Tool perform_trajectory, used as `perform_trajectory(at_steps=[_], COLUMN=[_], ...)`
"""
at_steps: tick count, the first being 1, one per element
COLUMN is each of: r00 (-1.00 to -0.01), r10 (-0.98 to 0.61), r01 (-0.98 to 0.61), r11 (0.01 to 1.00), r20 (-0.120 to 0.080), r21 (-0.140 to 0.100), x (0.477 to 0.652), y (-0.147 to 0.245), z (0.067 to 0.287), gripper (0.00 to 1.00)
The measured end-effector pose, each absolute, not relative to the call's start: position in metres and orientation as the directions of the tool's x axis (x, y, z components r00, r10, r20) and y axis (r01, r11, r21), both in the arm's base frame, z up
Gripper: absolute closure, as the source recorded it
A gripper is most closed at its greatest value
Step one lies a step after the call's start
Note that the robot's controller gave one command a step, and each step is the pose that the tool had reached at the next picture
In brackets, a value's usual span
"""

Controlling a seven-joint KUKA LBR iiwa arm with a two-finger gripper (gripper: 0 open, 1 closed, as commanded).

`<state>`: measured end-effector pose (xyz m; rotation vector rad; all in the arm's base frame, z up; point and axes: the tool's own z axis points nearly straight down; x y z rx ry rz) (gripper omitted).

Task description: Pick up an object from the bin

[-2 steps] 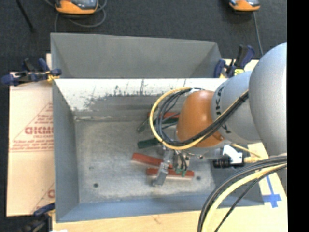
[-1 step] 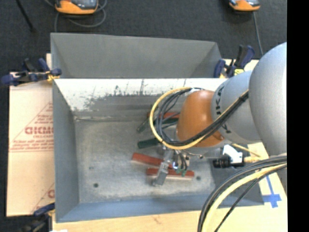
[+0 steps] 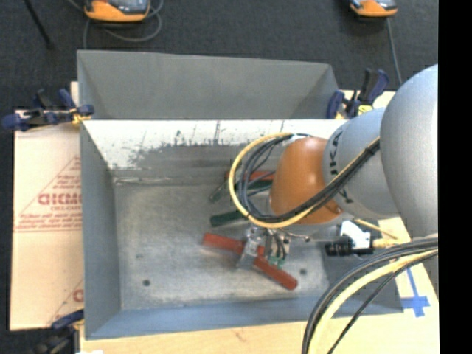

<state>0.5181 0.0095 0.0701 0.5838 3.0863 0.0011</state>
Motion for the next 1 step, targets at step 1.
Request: perform_trajectory(at_steps=[1], r00=[-0.933], r10=[0.360], r01=[0.360], r11=[0.933], r20=[-0.010], r21=[0.005], x=[0.5206], y=[0.0090], z=[0.2040], gripper=[1.00])
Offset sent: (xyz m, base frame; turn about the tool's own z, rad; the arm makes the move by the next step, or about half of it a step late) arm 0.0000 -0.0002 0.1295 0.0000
